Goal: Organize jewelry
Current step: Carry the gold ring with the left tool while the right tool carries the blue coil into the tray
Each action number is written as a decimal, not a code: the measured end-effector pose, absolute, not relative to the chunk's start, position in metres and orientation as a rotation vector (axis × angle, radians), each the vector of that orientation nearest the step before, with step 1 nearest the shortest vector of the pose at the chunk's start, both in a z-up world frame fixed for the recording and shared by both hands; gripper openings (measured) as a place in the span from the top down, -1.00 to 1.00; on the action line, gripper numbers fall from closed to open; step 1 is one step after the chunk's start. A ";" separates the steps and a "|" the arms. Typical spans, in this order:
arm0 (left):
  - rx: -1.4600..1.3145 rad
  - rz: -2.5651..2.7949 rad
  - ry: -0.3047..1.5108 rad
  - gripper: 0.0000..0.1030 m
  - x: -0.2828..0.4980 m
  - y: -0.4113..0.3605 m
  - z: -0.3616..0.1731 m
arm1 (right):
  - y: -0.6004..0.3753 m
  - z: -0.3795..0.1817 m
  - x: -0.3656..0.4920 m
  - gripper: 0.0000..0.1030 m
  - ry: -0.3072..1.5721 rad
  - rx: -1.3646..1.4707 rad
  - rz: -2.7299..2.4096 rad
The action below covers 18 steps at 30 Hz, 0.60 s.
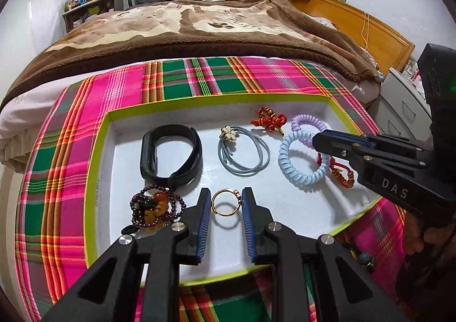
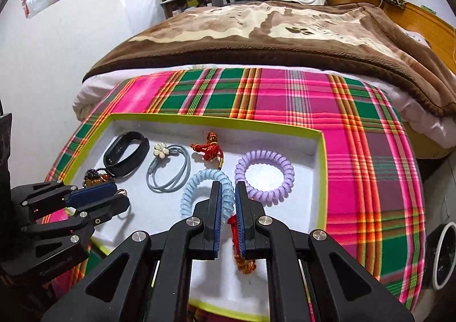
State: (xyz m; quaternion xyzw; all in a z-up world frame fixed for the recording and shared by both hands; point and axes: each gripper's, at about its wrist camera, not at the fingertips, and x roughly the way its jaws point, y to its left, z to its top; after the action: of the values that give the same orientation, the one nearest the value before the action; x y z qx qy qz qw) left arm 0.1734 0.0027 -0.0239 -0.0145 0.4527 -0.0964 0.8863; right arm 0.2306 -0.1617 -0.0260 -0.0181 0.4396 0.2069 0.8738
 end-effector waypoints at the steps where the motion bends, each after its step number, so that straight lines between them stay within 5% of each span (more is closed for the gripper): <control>1: -0.015 -0.199 0.940 0.55 0.173 0.000 -0.024 | -0.161 -0.027 0.231 0.81 0.921 -0.042 0.430; 18: -0.047 -0.212 0.954 0.39 0.174 0.000 -0.027 | -0.154 -0.033 0.231 0.81 0.927 -0.099 0.419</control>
State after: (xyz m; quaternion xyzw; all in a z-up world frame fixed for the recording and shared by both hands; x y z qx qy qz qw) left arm 0.1738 0.0002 -0.0275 -0.0225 0.4582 -0.1020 0.8827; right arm 0.2310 -0.1544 -0.0328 -0.0473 0.4436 0.2006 0.8722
